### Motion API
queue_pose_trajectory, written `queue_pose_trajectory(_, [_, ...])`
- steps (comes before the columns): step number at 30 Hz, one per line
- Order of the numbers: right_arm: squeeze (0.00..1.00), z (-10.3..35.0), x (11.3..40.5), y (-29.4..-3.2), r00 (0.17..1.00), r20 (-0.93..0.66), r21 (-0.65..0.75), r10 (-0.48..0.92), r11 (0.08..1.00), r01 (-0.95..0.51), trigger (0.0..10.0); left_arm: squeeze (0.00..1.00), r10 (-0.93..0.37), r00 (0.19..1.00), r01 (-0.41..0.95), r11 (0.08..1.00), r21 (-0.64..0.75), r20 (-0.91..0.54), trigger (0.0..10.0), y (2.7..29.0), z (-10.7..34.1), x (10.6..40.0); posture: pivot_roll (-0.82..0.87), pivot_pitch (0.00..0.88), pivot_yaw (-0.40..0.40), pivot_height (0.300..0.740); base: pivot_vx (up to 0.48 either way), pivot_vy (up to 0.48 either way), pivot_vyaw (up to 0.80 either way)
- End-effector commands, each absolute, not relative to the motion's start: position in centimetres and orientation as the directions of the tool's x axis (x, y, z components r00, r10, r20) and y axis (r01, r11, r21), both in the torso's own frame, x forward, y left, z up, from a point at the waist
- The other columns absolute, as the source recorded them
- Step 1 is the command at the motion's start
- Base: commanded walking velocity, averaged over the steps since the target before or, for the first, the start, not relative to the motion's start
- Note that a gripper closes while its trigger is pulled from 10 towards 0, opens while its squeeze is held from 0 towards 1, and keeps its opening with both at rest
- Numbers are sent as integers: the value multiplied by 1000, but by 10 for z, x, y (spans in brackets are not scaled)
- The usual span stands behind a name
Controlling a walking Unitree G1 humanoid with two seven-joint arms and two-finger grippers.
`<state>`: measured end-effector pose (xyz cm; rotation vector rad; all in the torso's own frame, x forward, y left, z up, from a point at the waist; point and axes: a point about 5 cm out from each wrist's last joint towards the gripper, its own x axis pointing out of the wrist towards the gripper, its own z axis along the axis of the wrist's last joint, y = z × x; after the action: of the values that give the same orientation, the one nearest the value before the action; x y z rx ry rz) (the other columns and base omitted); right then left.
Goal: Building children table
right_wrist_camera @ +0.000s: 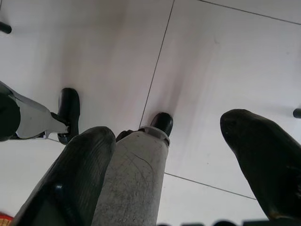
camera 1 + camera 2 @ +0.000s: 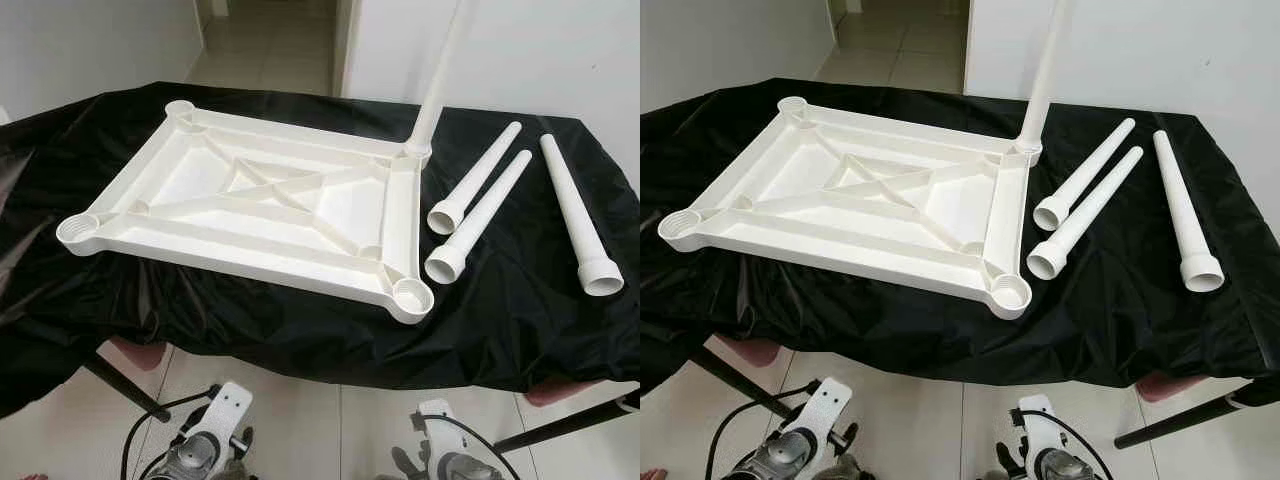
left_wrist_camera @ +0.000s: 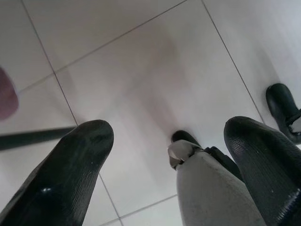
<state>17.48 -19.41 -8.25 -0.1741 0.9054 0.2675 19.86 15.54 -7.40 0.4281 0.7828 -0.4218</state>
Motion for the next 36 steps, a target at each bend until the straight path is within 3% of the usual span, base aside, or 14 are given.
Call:
queue_pose_trajectory(1, [0, -83, 173, -195, 578, -799, -43, 166, 943, -330, 10000, 0, -340, 542, 630, 770, 104, -768, 10000, 148, -76, 191, 33, 0, -23, 740, 0, 0, 0])
queue_pose_trajectory(12, [0, -81, 176, -193, 570, -795, -55, 208, 911, -409, 10000, 0, -388, 571, 687, 708, 162, -723, 10000, 142, -70, 197, 18, 0, -28, 740, 0, 0, 0])
queue_pose_trajectory(13, [0, -80, 177, -188, 547, -792, -31, 273, 876, -482, 10000, 0, -426, 559, 726, 665, 172, -711, 10000, 139, -68, 198, 21, 0, -26, 740, 0, 0, 0])
queue_pose_trajectory(18, [0, -79, 177, -183, 521, -788, 0, 328, 847, -532, 10000, 0, -456, 527, 761, 629, 159, -717, 10000, 136, -68, 197, 27, 5, -25, 740, 0, 0, 0])
queue_pose_trajectory(19, [0, -79, 177, -183, 516, -788, 10, 336, 845, -535, 10000, 0, -560, 529, 791, 598, 132, -637, 10000, 121, -60, 201, 27, 5, -25, 740, 0, 0, 0])
queue_pose_trajectory(24, [0, -79, 176, -181, 503, -788, 23, 356, 833, -553, 10000, 0, -720, 511, 843, 526, 112, -469, 10000, 100, -41, 202, 30, 11, -19, 740, 0, 0, 0])
queue_pose_trajectory(28, [0, -79, 174, -176, 459, -787, 67, 413, 796, -601, 10000, 0, -802, 447, 874, 485, 5, -396, 10000, 97, -31, 198, 32, 24, -7, 740, 0, 0, 0])
queue_pose_trajectory(34, [0, -79, 173, -172, 438, -771, 127, 463, 785, -606, 10000, 0, -855, 362, 922, 388, 5, -371, 10000, 93, -21, 191, 38, 34, -7, 740, 0, 0, 0])
queue_pose_trajectory(36, [0, -78, 173, -168, 417, -755, 172, 506, 767, -617, 10000, 0, -881, 319, 931, 361, -59, -350, 10000, 94, -12, 187, 51, 47, -17, 740, 0, 0, 0])
